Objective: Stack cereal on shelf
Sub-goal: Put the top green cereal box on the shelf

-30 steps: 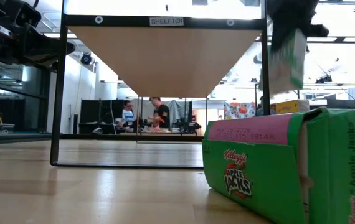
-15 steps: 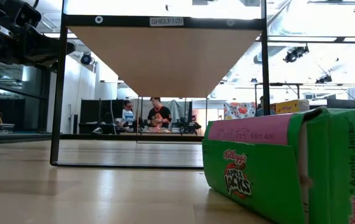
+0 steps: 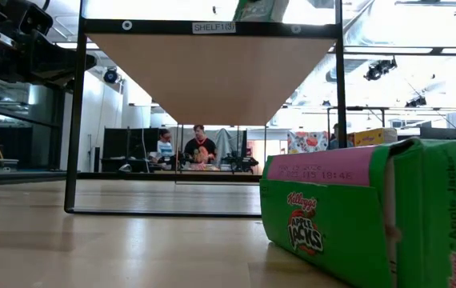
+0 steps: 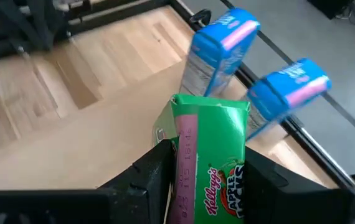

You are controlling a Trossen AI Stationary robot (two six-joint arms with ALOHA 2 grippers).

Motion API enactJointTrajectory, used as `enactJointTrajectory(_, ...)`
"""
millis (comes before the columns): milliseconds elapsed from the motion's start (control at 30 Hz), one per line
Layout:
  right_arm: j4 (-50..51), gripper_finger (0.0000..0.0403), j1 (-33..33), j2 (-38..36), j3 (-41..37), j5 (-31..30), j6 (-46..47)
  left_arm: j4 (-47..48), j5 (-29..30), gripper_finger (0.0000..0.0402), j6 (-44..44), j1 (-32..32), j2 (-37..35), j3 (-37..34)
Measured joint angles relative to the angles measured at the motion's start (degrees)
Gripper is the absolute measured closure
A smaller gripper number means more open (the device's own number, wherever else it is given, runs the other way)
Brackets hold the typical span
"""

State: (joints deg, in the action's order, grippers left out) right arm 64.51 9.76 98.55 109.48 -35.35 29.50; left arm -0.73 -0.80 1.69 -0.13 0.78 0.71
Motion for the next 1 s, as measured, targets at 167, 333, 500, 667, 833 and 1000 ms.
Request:
enactJointTrajectory(167, 2.2, 0.0265, -0.4, 4.3, 2.3, 1.2, -2.5, 0.0, 0.0, 0.0398, 0.0, 0.0, 0.0, 0.0)
enactJointTrajectory(333, 6.0, 0.0265, -2.3, 5.0, 2.3, 1.4, 0.6, 0.0, 0.0, 0.0398, 0.0, 0.0, 0.0, 0.0)
enactJointTrajectory(500, 6.3, 0.0265, -4.9, 5.2, 2.2, 3.1, 2.6, 0.0, 0.0, 0.0398, 0.0, 0.0, 0.0, 0.0)
enactJointTrajectory(667, 6.0, 0.0264, -6.8, 5.4, 2.2, 8.7, 3.5, 0.0, 0.0, 0.0398, 0.0, 0.0, 0.0, 0.0)
enactJointTrajectory(833, 5.8, 0.0239, -7.6, 5.4, 2.2, 8.9, 3.5, 0.0, 0.0, 0.0398, 0.0, 0.0, 0.0, 0.0)
enactJointTrajectory(1000, 5.0, 0.0184, -7.6, 5.4, 2.2, 9.1, 3.5, 0.0, 0.0, 0.0398, 0.0, 0.0, 0.0, 0.0)
